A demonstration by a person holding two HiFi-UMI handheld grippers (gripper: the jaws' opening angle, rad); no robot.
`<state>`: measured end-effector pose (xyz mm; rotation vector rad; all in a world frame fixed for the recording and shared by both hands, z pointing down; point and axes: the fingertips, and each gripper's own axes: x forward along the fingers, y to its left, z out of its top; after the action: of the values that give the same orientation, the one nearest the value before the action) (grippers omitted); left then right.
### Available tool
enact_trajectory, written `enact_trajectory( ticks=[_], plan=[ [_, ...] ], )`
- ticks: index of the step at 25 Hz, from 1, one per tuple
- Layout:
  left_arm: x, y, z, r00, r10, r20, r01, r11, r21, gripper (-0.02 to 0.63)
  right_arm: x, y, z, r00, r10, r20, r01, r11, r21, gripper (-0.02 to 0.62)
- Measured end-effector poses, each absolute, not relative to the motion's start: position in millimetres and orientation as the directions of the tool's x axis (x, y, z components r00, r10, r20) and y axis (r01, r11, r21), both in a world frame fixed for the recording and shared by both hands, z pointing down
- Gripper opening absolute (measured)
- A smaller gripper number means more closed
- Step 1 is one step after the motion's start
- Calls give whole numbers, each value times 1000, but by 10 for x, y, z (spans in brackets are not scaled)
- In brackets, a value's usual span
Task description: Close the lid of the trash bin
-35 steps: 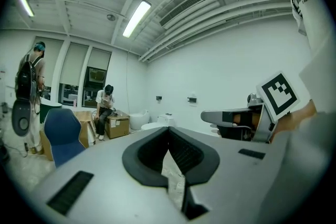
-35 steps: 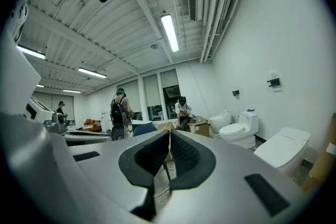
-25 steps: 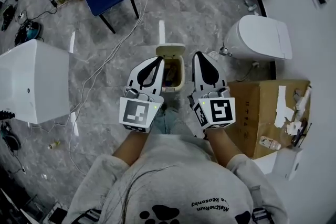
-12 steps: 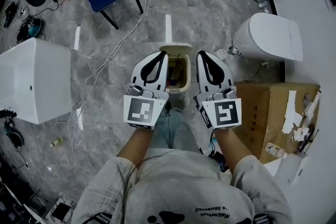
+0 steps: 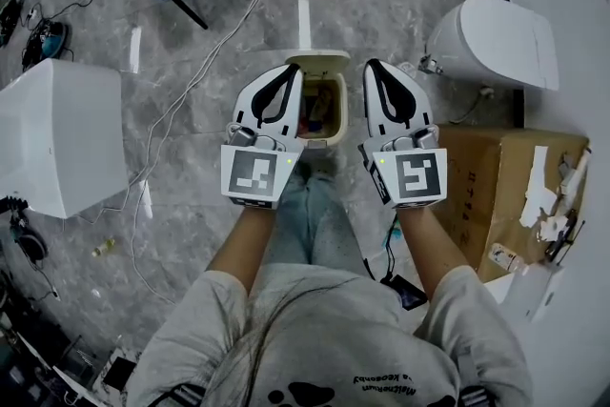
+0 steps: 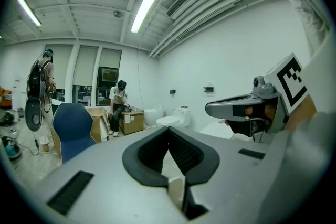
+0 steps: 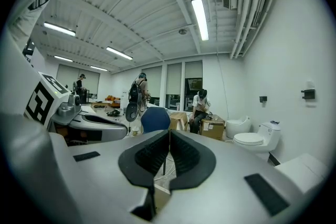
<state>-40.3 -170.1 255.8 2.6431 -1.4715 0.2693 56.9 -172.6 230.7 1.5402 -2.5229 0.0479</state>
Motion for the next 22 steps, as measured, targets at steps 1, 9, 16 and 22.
enact_trajectory(
  ticks=[1,9,16,22],
  plan=[
    [-398,-1716,2581,517,-832,201,-850,-527,4,20,560,-1739,2340,-444,-878,176,-884,461,69,33],
    [-368,-1829,2822,522,-827,207,-845,-535,-7,20,531,-1793,2653,-453,-869,200,-877,474,73,32],
    [-327,-1928,3012,529,-836,145,-846,-533,7,20,546,-1853,2969,-458,-862,216,-872,483,81,32],
    [-301,-1939,3346,531,-827,184,-844,-536,23,20,557,-1948,3157,-473,-860,192,-864,495,91,32]
  ],
)
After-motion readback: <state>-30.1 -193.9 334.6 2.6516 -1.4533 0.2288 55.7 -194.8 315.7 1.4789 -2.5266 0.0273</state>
